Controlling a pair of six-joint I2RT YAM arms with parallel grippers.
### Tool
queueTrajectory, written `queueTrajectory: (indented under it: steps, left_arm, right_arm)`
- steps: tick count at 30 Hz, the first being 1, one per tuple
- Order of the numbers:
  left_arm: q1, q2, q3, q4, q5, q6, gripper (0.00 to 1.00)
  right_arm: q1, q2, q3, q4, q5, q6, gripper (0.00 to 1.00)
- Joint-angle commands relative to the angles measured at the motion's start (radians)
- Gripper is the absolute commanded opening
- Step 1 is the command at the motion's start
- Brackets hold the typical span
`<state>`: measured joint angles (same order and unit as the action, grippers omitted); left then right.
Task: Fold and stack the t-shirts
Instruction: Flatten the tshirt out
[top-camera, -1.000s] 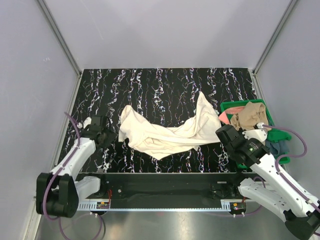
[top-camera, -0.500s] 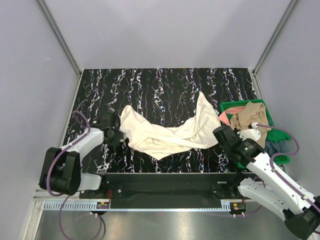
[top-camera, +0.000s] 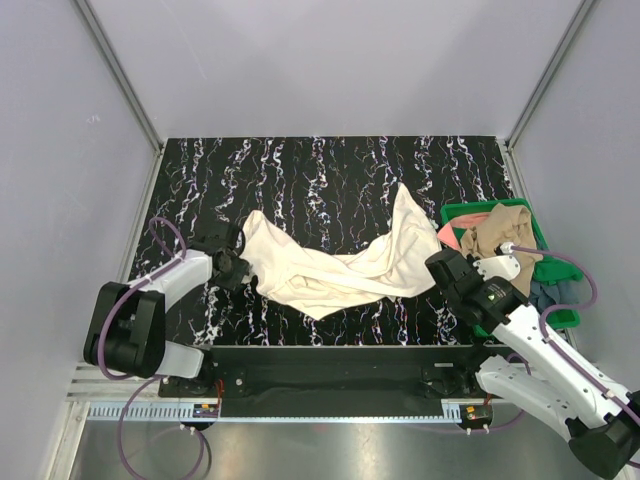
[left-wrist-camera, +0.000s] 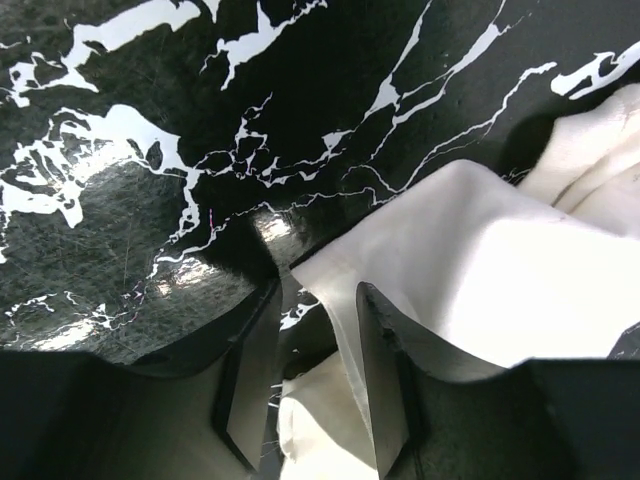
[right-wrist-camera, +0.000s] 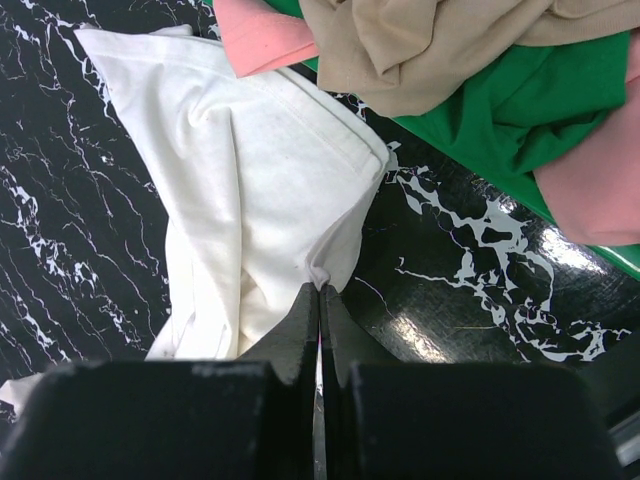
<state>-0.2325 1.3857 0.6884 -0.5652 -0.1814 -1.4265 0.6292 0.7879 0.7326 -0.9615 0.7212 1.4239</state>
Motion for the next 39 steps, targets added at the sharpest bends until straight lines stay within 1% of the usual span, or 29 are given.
queueTrajectory:
  steps: [1, 4, 7, 8, 10, 11, 15, 17, 19, 20, 24, 26, 32, 35, 37, 38, 39]
  left_arm:
    - [-0.002, 0.026, 0.022, 0.014, -0.039, -0.025, 0.41]
    - [-0.007, 0.021, 0.014, 0.004, -0.064, -0.026, 0.37]
    - [-0.007, 0.018, 0.011, -0.001, -0.087, -0.017, 0.26]
    - [-0.008, 0.016, 0.013, -0.001, -0.090, -0.006, 0.18]
    - [-0.008, 0.018, 0.016, -0.001, -0.098, 0.008, 0.09]
    - [-0.008, 0.016, 0.020, -0.001, -0.101, 0.021, 0.00]
    - [-0.007, -0.014, 0.042, -0.001, -0.138, 0.081, 0.00]
    - [-0.005, -0.048, 0.057, -0.004, -0.188, 0.128, 0.00]
    - [-0.005, -0.117, 0.069, -0.009, -0.248, 0.156, 0.00]
    - [-0.007, -0.175, 0.075, -0.009, -0.265, 0.172, 0.00]
    - [-0.005, -0.292, 0.074, -0.033, -0.337, 0.176, 0.00]
    - [-0.007, -0.310, 0.068, -0.071, -0.362, 0.153, 0.00]
    - [-0.004, -0.260, 0.016, -0.085, -0.294, 0.155, 0.00]
    - [-0.005, -0.228, -0.004, -0.082, -0.316, 0.159, 0.00]
    - [-0.004, -0.191, 0.003, -0.050, -0.317, 0.205, 0.00]
    - [-0.002, -0.162, 0.023, -0.033, -0.302, 0.281, 0.00]
    - [-0.001, -0.151, 0.034, -0.013, -0.279, 0.325, 0.04]
  right_arm:
    - [-0.006, -0.003, -0.001, 0.023, 0.038, -0.011, 0.00]
    - [-0.006, 0.001, 0.004, 0.024, 0.044, -0.016, 0.00]
    - [-0.006, 0.011, 0.013, 0.026, 0.046, -0.022, 0.00]
    - [-0.008, 0.014, 0.014, 0.027, 0.044, -0.023, 0.00]
    - [-0.008, 0.022, 0.014, 0.029, 0.038, -0.025, 0.00]
    - [-0.006, 0.022, 0.016, 0.027, 0.037, -0.025, 0.00]
    - [-0.006, 0.011, 0.021, 0.027, 0.024, -0.039, 0.00]
    - [-0.006, 0.001, 0.030, 0.029, 0.021, -0.055, 0.00]
    - [-0.006, -0.015, 0.039, 0.024, 0.018, -0.068, 0.00]
    - [-0.006, -0.025, 0.044, 0.021, 0.017, -0.072, 0.00]
    - [-0.006, -0.041, 0.059, 0.018, 0.011, -0.079, 0.00]
    - [-0.006, -0.038, 0.059, 0.018, -0.003, -0.079, 0.00]
    - [-0.006, -0.009, 0.050, 0.021, -0.051, -0.092, 0.00]
    - [-0.006, -0.004, 0.045, 0.032, -0.068, -0.097, 0.00]
    - [-0.006, -0.010, 0.036, 0.049, -0.085, -0.108, 0.00]
    - [-0.008, -0.012, 0.034, 0.052, -0.089, -0.111, 0.00]
    - [-0.006, -0.015, 0.031, 0.053, -0.089, -0.114, 0.00]
